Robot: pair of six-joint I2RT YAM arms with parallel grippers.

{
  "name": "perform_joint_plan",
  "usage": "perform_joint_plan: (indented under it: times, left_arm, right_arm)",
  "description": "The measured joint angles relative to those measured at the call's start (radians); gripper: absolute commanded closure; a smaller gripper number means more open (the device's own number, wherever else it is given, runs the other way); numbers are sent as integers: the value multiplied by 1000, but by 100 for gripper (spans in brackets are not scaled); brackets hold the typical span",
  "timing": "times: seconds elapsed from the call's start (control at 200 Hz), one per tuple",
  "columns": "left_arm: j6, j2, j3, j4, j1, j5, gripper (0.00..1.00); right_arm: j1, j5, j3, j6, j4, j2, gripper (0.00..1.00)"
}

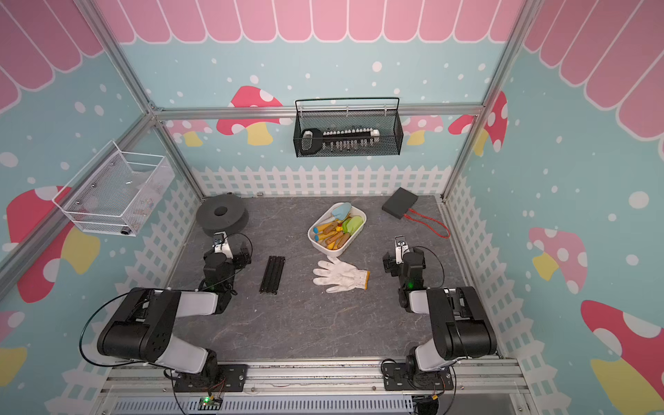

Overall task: Take the shovel out of the storage box
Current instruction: Adjust the storage box at the center of the board.

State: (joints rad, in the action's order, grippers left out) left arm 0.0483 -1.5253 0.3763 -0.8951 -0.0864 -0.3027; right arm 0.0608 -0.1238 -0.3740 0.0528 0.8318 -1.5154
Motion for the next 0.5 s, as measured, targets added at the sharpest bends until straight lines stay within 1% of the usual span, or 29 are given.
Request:
perform_joint_plan:
  times: [0.295,0.42,0.5]
  left_arm:
    - [0,0,0,2,8,9,1]
    - [0,0,0,2,8,11,2]
    - [0,0,0,2,8,12,2]
  right_arm:
    - [0,0,0,0,0,0,1]
    - [0,1,0,4,0,0,12]
    - [0,0,0,5,0,0,14]
